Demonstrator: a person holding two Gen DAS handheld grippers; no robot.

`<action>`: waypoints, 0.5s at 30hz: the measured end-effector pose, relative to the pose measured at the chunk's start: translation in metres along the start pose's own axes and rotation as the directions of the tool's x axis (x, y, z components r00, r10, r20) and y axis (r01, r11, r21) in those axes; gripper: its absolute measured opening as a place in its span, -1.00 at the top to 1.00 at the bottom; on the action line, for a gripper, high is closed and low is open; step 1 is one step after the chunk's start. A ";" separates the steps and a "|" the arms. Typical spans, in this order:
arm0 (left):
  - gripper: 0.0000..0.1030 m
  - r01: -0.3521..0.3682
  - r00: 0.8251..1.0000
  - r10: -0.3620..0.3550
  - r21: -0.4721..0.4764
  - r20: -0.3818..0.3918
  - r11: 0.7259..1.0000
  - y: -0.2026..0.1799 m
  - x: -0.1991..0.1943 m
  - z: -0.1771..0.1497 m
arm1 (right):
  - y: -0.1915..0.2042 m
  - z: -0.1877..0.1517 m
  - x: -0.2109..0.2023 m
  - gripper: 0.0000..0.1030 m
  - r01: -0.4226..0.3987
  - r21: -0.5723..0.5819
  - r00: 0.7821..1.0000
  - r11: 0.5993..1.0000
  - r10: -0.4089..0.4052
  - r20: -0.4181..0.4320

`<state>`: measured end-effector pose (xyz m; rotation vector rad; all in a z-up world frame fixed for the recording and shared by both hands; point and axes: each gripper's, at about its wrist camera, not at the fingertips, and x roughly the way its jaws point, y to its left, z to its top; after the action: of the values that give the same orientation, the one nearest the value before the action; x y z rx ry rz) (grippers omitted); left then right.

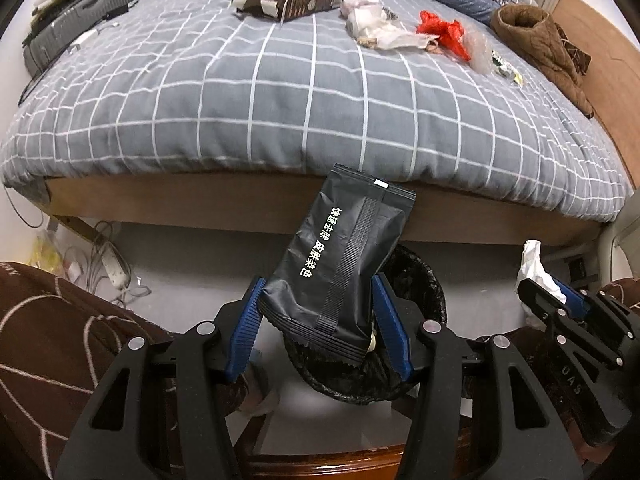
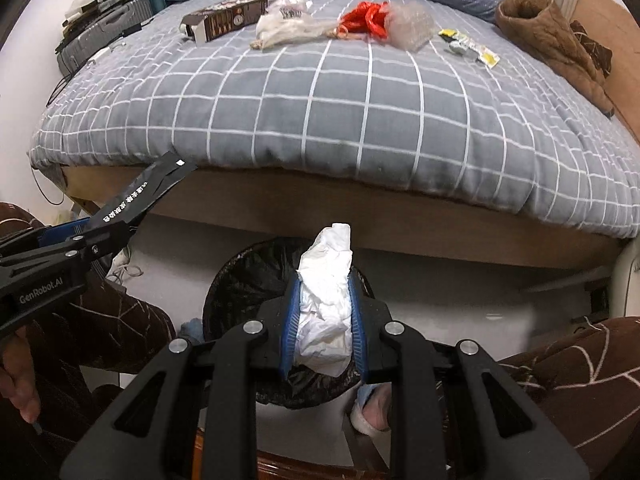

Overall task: Collect trash
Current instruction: 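Lower the tissue and black packet into the bin and open both grippers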

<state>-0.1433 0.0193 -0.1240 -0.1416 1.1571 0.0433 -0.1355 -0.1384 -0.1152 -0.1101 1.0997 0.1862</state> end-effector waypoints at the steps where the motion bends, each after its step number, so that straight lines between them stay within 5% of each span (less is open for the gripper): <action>1: -0.03 -0.002 1.000 0.002 -0.002 -0.007 1.000 0.001 0.004 0.000 | -0.001 -0.001 0.003 0.57 0.000 0.002 1.000 1.000 0.000 -0.010; 15: -0.03 -0.014 0.995 0.015 0.011 -0.102 1.000 0.002 0.062 0.007 | 0.008 0.001 0.062 0.57 -0.019 0.009 0.991 1.000 0.020 -0.136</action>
<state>-0.1119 0.0196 -0.1776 -0.1274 1.2602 0.0436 -0.1087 -0.1246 -0.1705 -0.1064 1.2376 0.1939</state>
